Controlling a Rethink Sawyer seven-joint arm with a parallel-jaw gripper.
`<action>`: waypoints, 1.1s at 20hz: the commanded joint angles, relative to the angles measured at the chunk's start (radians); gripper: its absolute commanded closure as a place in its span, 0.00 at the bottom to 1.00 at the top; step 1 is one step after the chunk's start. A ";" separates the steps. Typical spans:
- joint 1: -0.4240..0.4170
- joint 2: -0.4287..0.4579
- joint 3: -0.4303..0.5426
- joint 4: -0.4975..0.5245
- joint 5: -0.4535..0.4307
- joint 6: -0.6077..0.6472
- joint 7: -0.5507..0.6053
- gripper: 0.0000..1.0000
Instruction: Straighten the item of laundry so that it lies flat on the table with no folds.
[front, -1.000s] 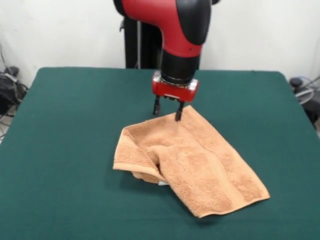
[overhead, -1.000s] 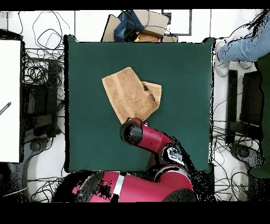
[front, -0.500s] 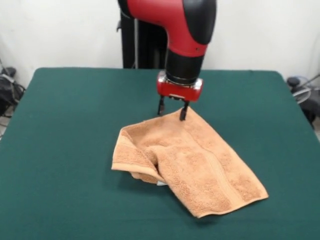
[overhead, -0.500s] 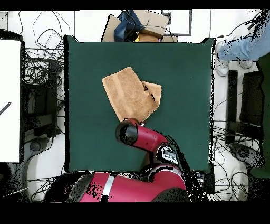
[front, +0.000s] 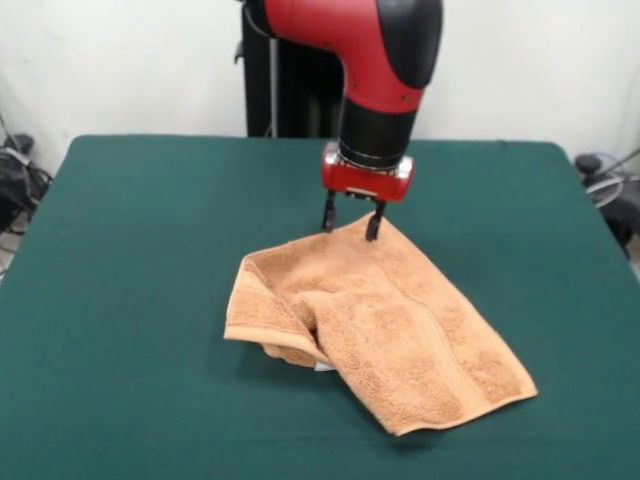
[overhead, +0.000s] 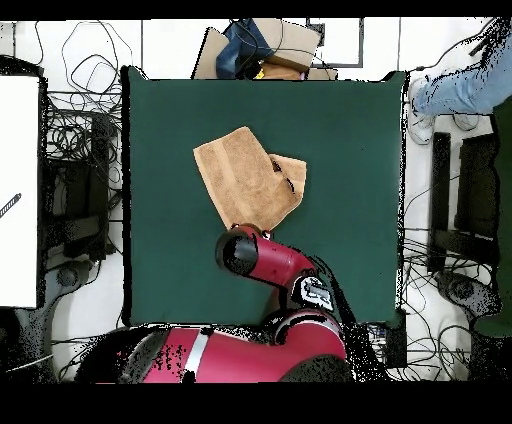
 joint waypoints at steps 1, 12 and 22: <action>-0.021 0.007 0.060 0.061 0.006 -0.057 0.230 0.00; -0.046 0.005 0.073 0.062 -0.010 -0.059 0.205 0.00; -0.031 0.028 0.056 -0.072 0.051 0.071 0.176 0.00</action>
